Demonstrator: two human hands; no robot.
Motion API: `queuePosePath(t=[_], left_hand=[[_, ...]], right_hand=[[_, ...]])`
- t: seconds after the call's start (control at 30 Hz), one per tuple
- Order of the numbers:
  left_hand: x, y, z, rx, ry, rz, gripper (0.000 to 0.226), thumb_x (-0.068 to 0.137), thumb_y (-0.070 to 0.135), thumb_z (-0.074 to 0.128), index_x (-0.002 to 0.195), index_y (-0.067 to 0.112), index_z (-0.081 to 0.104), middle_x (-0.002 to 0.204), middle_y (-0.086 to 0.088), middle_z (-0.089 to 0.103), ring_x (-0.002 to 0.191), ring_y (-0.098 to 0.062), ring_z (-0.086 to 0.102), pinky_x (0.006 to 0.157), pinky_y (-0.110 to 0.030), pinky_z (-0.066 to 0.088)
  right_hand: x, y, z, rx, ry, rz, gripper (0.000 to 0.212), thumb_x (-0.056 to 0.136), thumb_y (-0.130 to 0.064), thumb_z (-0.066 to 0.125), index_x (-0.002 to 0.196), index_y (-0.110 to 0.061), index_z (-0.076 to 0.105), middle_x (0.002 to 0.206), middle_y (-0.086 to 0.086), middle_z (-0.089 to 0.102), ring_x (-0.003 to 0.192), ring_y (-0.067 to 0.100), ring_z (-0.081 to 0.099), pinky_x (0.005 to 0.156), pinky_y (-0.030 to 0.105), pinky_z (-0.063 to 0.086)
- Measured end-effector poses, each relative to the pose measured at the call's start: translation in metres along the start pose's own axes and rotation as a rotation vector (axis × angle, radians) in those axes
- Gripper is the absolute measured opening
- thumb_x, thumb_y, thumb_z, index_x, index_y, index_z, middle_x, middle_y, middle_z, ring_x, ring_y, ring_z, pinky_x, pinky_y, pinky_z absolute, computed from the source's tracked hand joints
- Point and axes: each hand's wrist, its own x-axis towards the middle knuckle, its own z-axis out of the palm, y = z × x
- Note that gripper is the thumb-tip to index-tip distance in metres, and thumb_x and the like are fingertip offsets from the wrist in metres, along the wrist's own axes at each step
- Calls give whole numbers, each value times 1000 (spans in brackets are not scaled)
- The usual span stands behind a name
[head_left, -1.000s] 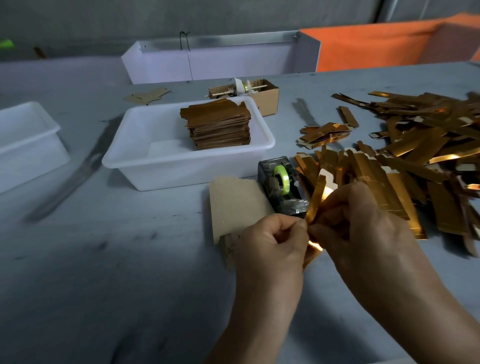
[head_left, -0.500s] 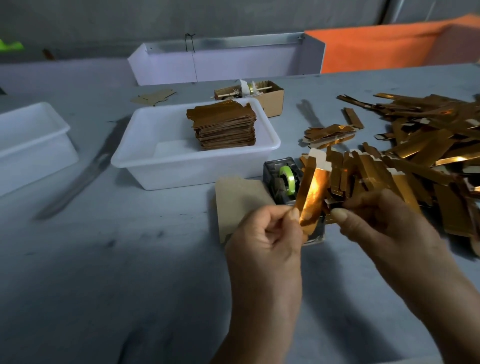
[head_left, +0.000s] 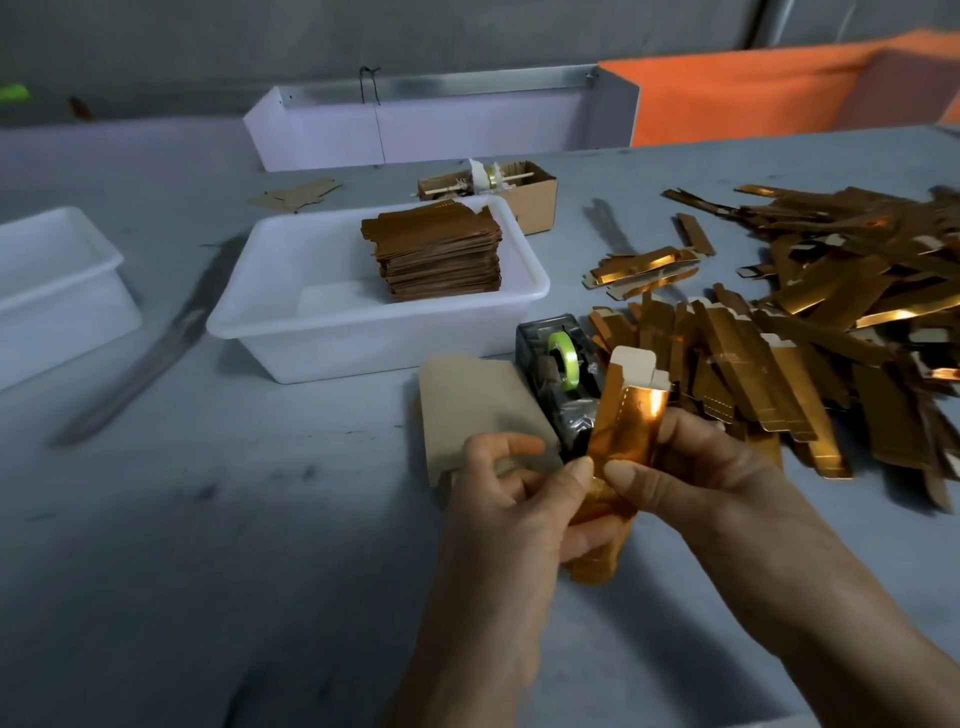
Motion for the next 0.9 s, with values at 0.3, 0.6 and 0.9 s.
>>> queuePosePath(t=[0.3, 0.6, 0.9], left_hand=[[0, -1, -5, 369, -76, 145, 11, 92, 23, 60, 88, 23, 71, 81, 3, 74, 68, -13, 72, 58, -25, 58], [20, 6, -24, 1136, 387, 633, 20, 92, 30, 56, 89, 14, 67, 90, -4, 63, 82, -24, 57, 66, -32, 44], [61, 6, -61, 877, 309, 89, 28, 80, 38, 74, 87, 20, 53, 78, 7, 59, 68, -8, 57, 51, -16, 41]], right_hand=[[0, 6, 2, 13, 74, 17, 24, 65, -29, 64, 85, -18, 69, 86, 9, 69, 83, 14, 66, 62, 15, 52], [38, -8, -41, -134, 314, 22, 11, 82, -31, 57, 91, -36, 60, 80, -13, 68, 75, 5, 64, 69, 26, 46], [78, 4, -105, -830, 749, 96, 53, 90, -38, 56, 137, -18, 39, 140, 15, 38, 119, 35, 46, 89, 52, 48]])
